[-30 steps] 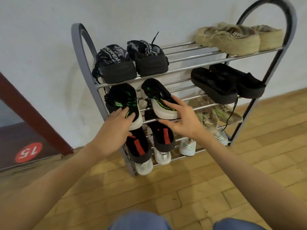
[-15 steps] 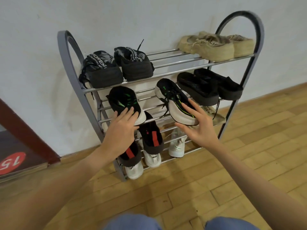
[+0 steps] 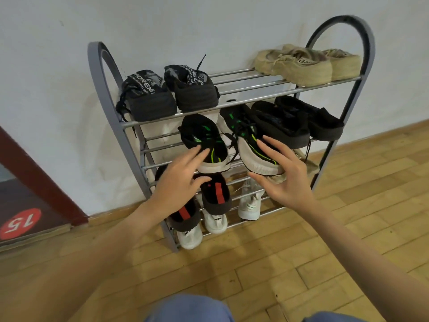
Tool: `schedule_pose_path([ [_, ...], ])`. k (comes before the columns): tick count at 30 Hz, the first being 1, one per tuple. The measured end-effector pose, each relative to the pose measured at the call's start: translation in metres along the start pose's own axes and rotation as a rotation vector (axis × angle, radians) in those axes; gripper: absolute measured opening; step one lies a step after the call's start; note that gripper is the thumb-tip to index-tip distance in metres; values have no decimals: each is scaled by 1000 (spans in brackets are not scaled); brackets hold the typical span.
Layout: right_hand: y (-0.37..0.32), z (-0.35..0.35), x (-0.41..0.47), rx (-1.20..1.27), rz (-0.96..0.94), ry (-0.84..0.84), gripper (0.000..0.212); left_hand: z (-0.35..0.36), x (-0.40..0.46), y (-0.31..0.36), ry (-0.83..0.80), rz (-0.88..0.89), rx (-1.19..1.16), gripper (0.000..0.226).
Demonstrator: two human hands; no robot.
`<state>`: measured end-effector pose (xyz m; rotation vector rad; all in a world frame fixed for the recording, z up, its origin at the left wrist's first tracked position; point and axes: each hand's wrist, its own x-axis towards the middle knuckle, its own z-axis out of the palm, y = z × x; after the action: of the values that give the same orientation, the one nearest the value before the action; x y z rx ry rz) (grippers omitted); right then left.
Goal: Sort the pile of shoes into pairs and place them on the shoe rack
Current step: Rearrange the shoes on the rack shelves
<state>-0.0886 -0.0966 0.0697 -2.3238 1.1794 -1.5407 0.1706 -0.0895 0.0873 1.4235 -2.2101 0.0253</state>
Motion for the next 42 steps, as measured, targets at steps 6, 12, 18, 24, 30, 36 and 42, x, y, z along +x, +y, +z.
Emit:
schedule_pose_path([
  [6,-37,48,11,5,-151,-37,65,-59,-62,-23,335,-213,83,23],
  [12,-73,108,32,11,-191,-162,65,-83,-81,-53,408,-314,38,20],
  [18,-85,150,58,-45,-89,-306,67,-80,-81,-72,458,-413,-32,24],
  [24,-76,165,56,-206,-8,-521,79,-76,-77,-65,476,-318,-97,20],
  [30,-62,126,51,-251,-243,-191,46,-63,-66,-57,473,42,99,17],
  [36,-33,103,52,-142,258,-280,73,-31,-40,-43,149,173,370,47],
  [42,-25,112,52,-114,283,-289,65,-7,-26,-42,27,15,434,54],
])
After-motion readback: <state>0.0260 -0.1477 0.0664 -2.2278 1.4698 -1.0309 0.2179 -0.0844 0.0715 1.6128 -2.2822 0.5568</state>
